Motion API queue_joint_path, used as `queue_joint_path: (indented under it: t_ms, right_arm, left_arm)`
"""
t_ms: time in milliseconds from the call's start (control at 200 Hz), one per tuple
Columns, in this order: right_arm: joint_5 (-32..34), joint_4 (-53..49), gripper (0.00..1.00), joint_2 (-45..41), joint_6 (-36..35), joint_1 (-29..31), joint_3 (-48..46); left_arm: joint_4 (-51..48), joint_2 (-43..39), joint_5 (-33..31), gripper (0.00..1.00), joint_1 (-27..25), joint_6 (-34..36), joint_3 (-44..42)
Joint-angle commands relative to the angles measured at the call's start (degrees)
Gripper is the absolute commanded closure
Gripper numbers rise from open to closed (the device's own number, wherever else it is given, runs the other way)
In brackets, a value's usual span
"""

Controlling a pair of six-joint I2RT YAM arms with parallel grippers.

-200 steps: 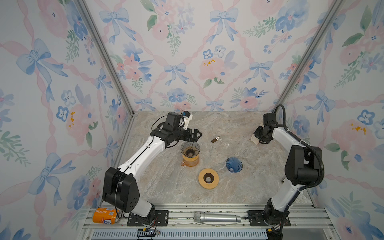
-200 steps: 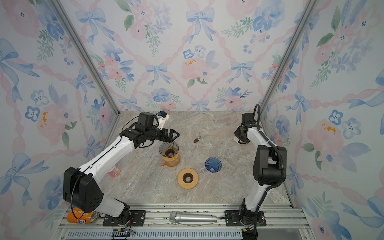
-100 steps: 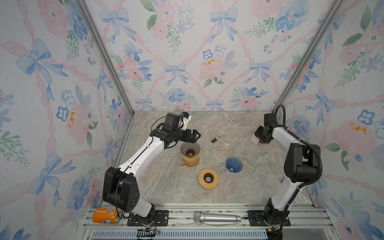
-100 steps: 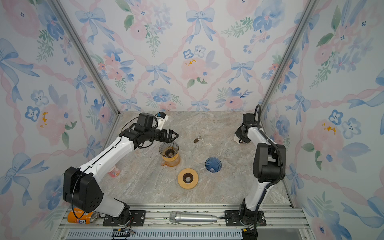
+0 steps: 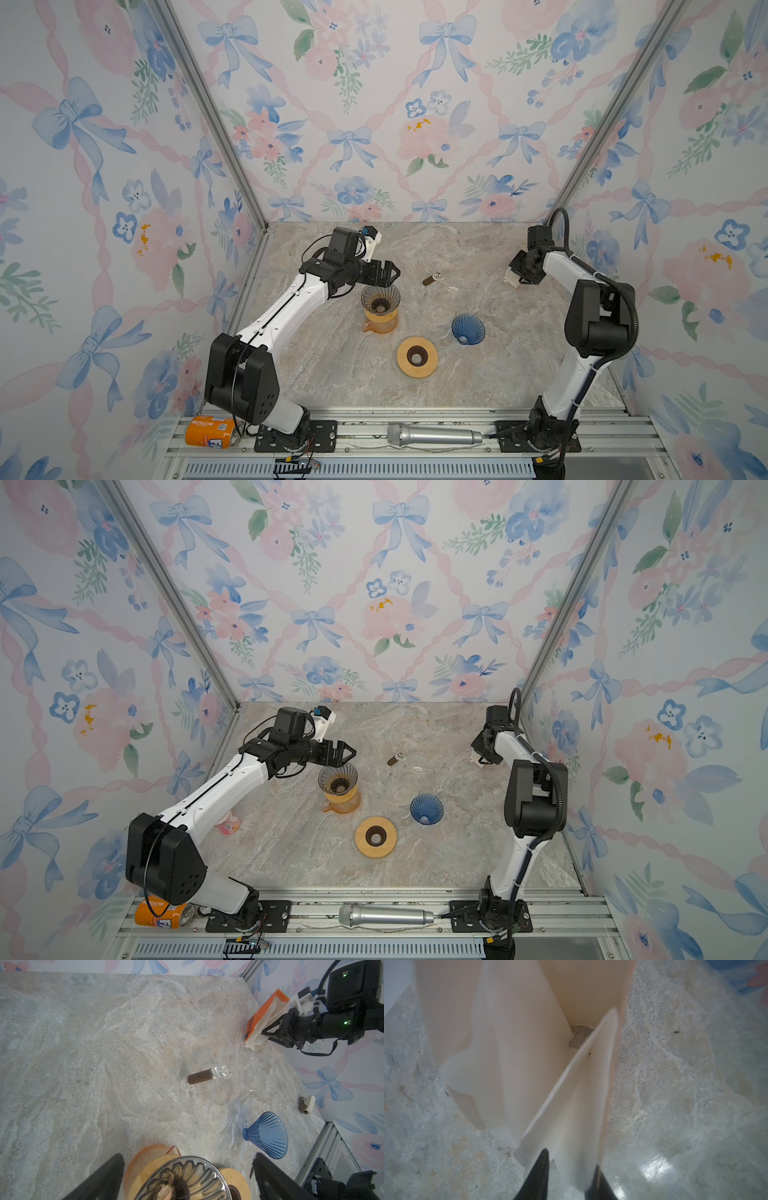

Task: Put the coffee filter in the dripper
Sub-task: 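Lower the right gripper into the orange box and pinch one white paper filter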

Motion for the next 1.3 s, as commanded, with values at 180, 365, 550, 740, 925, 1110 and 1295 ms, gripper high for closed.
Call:
queue_joint_path:
  t_ms: [180,365,550,740,925,1110,1295]
  right_arm:
    - [5.45,-3.14,0.76,1.17,-5.67,-1.27,2.32]
    - [5.54,-1.19,0.77,0.95,-6.79,-2.21,1.20]
    - [6.40,1.43,0.83,1.09,-8.88,-2.32,0.55]
    - [5.86,3.59,0.90,0.24,-10.55,-2.31,-0.53]
    - [5.45,3.83,0.96,-0.82,-11.04,-2.35,-1.19]
    - [5.36,3.45,1.00,-3.04,-10.96,-2.35,-2.85]
    - [5.45,4.24,1.00,-6.35,-9.90,-2.06,-5.41]
  left_arm:
    - [0.63,-0.81,0.96,0.02,0.51,-0.23,-0.73]
    - [0.61,-0.63,1.13,0.02,0.53,-0.51,-0.47]
    - [0.61,-0.64,0.44,0.02,0.57,-0.77,-0.60]
    - [0.61,-0.49,0.67,0.02,0.57,-1.03,-0.51]
    - [0.60,-0.43,0.85,0.02,0.44,-1.28,-0.33]
    - [0.59,-0.19,1.09,0.02,0.40,-1.46,0.10]
    - [0.61,0.07,1.13,0.02,0.38,-1.65,0.55]
